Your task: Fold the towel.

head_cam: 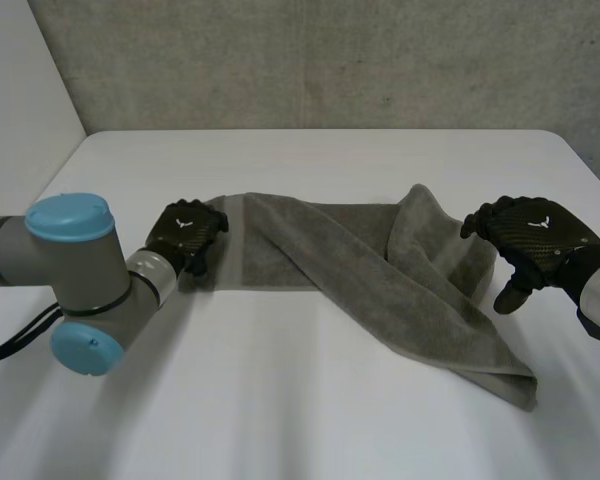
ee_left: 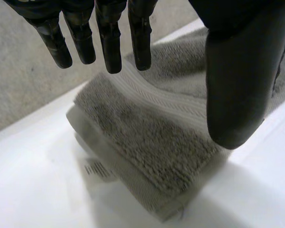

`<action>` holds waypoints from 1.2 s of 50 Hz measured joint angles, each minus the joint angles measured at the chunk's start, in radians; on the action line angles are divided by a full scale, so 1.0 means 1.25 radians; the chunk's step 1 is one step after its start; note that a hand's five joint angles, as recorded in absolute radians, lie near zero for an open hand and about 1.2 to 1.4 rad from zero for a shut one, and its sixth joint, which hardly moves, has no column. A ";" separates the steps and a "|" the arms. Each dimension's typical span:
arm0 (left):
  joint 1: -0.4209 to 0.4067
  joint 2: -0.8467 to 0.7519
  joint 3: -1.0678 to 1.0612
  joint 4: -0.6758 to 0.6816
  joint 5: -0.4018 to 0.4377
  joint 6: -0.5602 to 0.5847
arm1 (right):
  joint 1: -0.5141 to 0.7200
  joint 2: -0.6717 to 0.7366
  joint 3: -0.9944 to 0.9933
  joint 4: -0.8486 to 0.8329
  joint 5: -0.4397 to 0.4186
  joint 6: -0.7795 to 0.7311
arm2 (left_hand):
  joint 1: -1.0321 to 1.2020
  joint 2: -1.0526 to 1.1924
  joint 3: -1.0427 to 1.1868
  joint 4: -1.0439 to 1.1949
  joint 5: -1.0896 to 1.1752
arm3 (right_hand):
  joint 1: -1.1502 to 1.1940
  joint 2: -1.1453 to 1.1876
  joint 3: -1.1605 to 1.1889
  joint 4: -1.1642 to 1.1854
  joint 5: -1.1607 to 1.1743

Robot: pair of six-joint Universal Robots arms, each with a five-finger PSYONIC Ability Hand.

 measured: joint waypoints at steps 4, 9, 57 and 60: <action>0.003 -0.020 0.028 -0.031 0.001 0.000 | 0.000 0.001 0.001 -0.001 0.000 0.001 | 0.000 0.003 0.000 0.000 0.002 | 0.000 0.000 0.000 0.000 -0.001; 0.005 -0.034 0.046 -0.048 0.001 0.007 | -0.001 0.008 0.002 -0.004 0.001 0.001 | 0.024 0.040 0.000 0.000 0.036 | -0.003 0.000 0.000 0.000 -0.001; 0.004 -0.067 0.115 -0.119 0.001 0.031 | -0.005 0.020 0.020 -0.012 0.000 -0.006 | 0.194 0.191 0.000 0.000 0.174 | -0.003 0.000 0.000 0.000 -0.001; 0.004 -0.073 0.123 -0.119 0.002 0.032 | -0.006 0.021 0.021 -0.013 0.000 -0.007 | 0.194 0.190 0.000 0.000 0.177 | -0.003 0.000 0.000 0.000 -0.001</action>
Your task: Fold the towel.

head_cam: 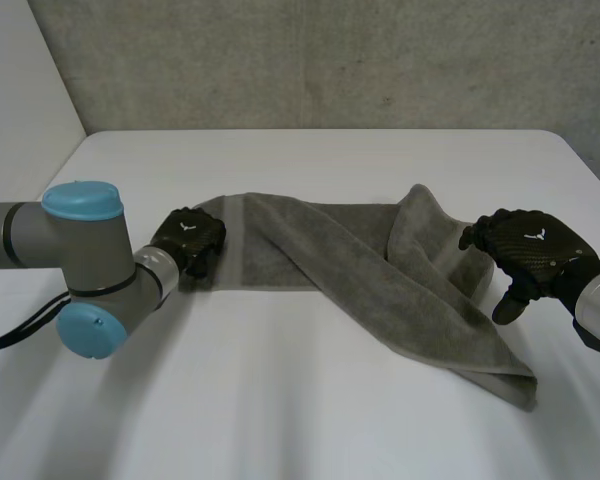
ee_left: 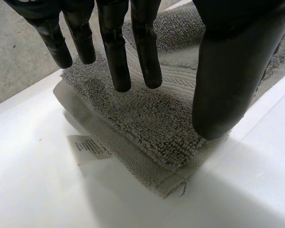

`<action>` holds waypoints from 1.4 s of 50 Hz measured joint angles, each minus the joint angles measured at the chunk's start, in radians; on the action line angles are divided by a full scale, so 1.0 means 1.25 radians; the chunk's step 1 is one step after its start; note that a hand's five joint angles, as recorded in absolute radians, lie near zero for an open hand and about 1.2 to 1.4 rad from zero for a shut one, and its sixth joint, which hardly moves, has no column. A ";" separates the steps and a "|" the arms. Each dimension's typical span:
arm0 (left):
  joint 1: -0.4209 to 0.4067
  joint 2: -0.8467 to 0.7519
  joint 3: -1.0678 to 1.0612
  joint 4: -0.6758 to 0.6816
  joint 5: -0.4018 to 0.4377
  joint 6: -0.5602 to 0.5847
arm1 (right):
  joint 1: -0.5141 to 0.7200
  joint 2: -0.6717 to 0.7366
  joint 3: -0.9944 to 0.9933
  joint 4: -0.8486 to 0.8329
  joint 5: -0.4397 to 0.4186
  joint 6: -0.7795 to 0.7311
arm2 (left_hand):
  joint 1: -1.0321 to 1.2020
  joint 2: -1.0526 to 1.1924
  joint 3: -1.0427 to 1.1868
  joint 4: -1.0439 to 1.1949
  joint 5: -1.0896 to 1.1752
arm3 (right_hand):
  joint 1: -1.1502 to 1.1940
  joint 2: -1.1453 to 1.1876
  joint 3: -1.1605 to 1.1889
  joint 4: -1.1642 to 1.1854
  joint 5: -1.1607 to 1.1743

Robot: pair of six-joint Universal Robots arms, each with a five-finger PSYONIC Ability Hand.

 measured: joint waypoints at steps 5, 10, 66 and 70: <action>0.000 -0.010 0.008 -0.001 0.001 0.001 | -0.001 0.003 0.000 -0.002 0.000 -0.001 | 0.000 0.000 0.000 0.000 0.000 | 0.000 0.000 0.000 0.000 0.000; 0.000 -0.015 0.009 -0.003 0.002 0.001 | -0.001 0.006 0.000 -0.004 0.001 -0.001 | 0.001 0.001 0.000 0.000 0.002 | 0.000 0.000 0.000 0.000 0.000; 0.016 -0.004 0.009 -0.019 0.002 0.001 | -0.004 0.010 0.009 -0.004 0.001 -0.001 | 0.039 0.036 0.000 0.000 0.041 | 0.000 0.000 0.000 0.000 0.000; 0.017 -0.009 0.016 -0.019 0.003 0.001 | -0.004 0.010 0.010 -0.004 0.001 -0.001 | 0.043 0.039 0.000 0.000 0.044 | 0.000 0.000 0.000 0.000 0.000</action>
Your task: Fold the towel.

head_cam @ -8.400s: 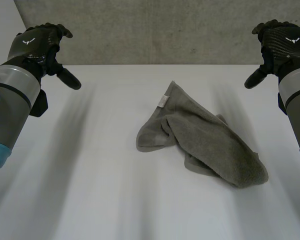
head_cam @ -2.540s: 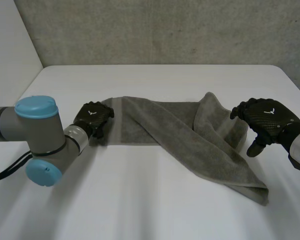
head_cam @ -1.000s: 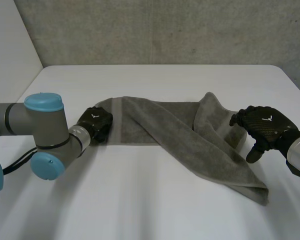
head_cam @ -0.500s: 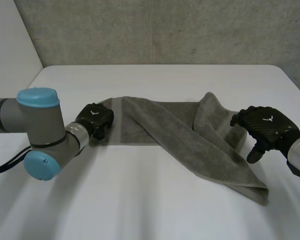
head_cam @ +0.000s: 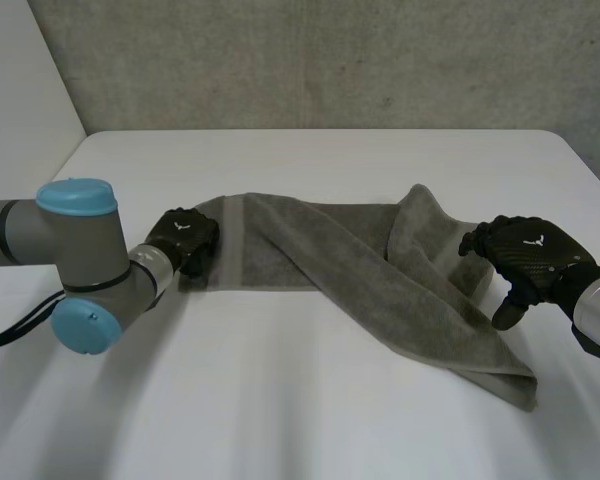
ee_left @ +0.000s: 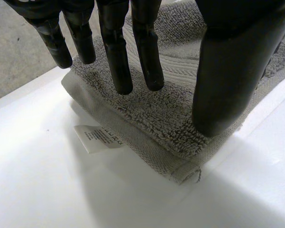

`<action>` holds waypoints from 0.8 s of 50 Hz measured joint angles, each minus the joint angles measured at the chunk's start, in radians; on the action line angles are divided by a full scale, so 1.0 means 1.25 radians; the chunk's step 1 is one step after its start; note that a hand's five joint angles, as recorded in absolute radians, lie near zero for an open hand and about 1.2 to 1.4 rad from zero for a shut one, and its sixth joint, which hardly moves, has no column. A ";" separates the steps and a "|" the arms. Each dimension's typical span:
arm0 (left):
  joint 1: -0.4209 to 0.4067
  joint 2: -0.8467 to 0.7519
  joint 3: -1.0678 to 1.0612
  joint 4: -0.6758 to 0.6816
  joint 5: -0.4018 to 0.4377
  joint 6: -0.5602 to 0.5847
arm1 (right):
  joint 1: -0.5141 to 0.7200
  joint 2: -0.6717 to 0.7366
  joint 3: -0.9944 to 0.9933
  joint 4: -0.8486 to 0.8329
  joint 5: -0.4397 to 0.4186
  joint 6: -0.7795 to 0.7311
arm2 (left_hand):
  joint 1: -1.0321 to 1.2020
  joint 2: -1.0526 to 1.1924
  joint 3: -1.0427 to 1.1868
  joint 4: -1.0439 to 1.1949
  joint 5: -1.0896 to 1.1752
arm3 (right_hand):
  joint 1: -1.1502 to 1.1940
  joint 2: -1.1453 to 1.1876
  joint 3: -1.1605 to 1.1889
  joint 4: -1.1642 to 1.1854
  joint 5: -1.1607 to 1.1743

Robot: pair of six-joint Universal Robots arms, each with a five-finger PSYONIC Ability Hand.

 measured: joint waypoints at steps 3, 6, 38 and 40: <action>0.001 -0.005 0.003 0.000 0.001 0.000 | 0.000 0.000 0.000 0.000 0.000 0.000 | 0.000 0.003 0.000 0.000 0.003 | 0.000 0.000 0.000 0.000 0.000; 0.001 -0.010 0.006 -0.001 0.001 0.000 | 0.000 0.001 0.000 0.000 0.000 0.000 | 0.000 0.004 0.000 0.000 0.004 | 0.000 0.000 0.000 0.000 0.000; -0.002 0.119 -0.059 -0.050 0.004 -0.012 | -0.001 -0.003 -0.003 0.004 0.003 0.003 | 0.437 0.497 0.000 0.000 0.483 | 0.000 0.000 0.000 0.000 0.000; -0.002 0.146 -0.082 -0.057 0.004 -0.020 | -0.002 -0.004 -0.005 0.010 0.004 0.005 | 0.437 0.497 0.000 0.000 0.483 | -0.004 -0.002 0.000 0.000 -0.004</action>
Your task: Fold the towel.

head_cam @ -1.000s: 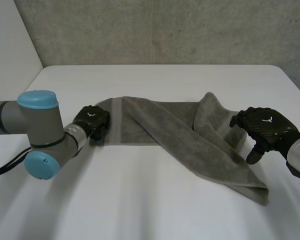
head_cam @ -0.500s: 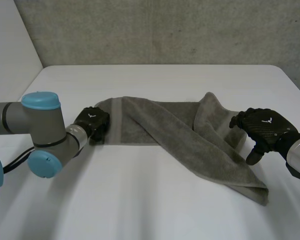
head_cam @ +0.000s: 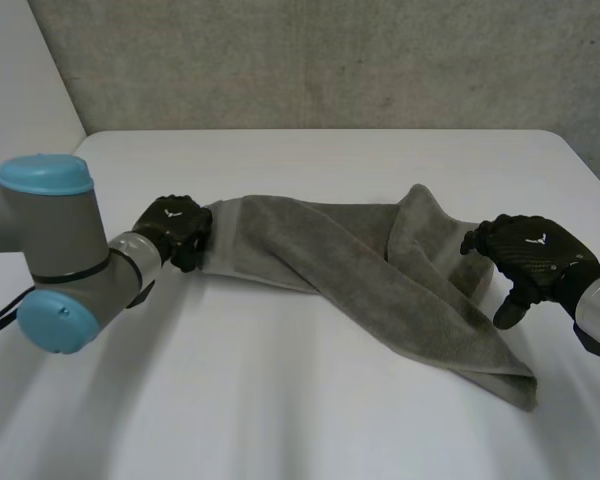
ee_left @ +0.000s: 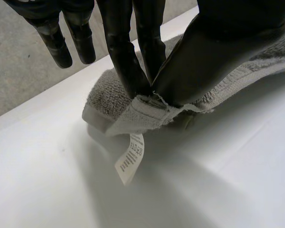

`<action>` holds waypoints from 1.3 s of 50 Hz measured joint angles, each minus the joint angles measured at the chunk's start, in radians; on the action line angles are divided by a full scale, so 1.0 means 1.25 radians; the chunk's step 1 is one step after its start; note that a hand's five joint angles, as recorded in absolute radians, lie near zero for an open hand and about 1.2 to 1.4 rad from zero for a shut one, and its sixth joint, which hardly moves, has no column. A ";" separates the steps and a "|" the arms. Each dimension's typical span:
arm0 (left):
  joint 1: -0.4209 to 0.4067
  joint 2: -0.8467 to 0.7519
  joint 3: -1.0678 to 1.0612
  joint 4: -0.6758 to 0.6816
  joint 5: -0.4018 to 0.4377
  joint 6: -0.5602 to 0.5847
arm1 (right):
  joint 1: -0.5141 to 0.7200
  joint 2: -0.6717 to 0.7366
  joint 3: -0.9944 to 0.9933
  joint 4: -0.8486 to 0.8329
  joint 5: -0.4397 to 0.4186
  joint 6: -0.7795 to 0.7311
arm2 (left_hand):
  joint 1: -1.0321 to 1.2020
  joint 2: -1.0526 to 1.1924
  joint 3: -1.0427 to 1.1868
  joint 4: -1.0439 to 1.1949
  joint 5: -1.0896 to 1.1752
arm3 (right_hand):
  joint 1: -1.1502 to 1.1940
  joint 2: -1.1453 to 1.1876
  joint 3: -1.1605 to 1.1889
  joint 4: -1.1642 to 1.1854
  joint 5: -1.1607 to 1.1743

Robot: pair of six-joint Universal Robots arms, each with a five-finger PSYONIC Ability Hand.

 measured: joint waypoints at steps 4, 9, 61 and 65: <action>0.005 0.068 -0.046 -0.009 0.000 -0.023 | 0.000 -0.004 -0.001 0.022 -0.002 -0.005 | 0.000 0.000 0.000 0.000 0.000 | -0.040 -0.034 0.000 0.000 -0.039; 0.026 0.166 -0.101 -0.014 0.001 -0.059 | -0.005 -0.007 0.011 0.055 -0.011 -0.058 | 0.000 0.000 0.000 0.000 0.000 | -0.072 -0.062 0.000 0.000 -0.066; 0.190 0.319 -0.193 -0.087 0.138 -0.183 | -0.021 0.094 0.143 -0.078 0.030 -0.086 | 0.000 0.000 0.000 0.000 0.006 | 0.612 0.619 0.000 0.000 0.732; 0.191 0.323 -0.193 -0.088 0.138 -0.184 | -0.021 0.054 0.113 -0.074 0.029 -0.057 | 0.000 0.000 0.000 0.000 0.006 | 0.681 0.660 0.000 0.000 0.771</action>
